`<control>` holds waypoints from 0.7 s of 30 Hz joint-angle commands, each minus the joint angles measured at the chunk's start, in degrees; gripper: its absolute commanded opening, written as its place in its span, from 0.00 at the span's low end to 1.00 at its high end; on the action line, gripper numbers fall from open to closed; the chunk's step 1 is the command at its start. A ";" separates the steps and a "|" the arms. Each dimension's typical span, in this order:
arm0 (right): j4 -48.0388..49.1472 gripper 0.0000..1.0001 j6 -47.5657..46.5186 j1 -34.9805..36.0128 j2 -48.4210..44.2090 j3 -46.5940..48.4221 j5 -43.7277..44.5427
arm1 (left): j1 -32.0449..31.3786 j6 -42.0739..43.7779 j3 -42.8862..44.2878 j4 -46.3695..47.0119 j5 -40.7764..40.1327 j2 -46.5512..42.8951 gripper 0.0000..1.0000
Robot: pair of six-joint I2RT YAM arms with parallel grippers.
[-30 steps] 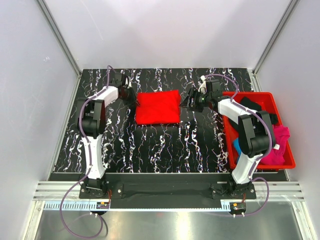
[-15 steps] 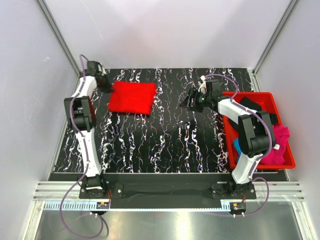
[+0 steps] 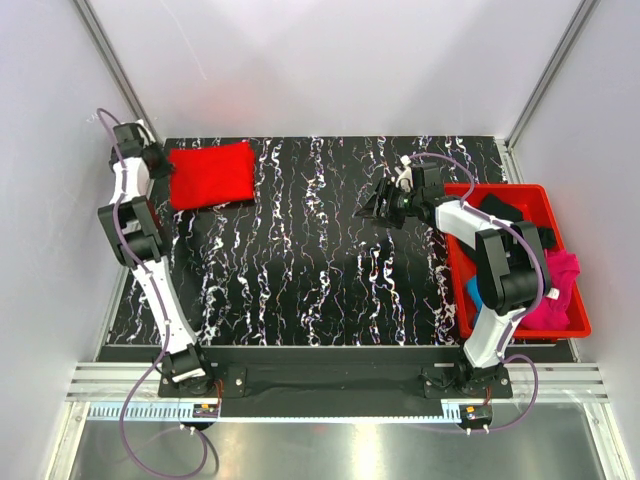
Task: Fold and stack the t-shirts
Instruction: Neatly place the folded tshirt to the corner
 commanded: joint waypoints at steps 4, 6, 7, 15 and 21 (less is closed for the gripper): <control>1.75 0.72 0.31 0.39 -1.14 1.22 -2.46 | 1.57 -2.34 3.89 10.46 1.94 1.71 0.04; 1.49 0.72 0.22 0.39 -1.94 0.61 -2.37 | 1.75 -4.18 4.25 12.04 3.95 2.67 0.05; 1.40 0.72 0.13 0.48 -2.29 0.34 -2.19 | 1.66 -4.80 4.25 14.22 4.57 3.37 0.07; -0.53 0.73 -0.84 0.48 -3.61 0.69 -1.14 | 2.80 -8.94 5.65 17.76 5.37 3.74 0.21; -0.62 0.73 -0.93 0.48 -4.49 0.16 -0.35 | 2.89 -10.60 -4.50 18.90 6.77 -5.83 0.43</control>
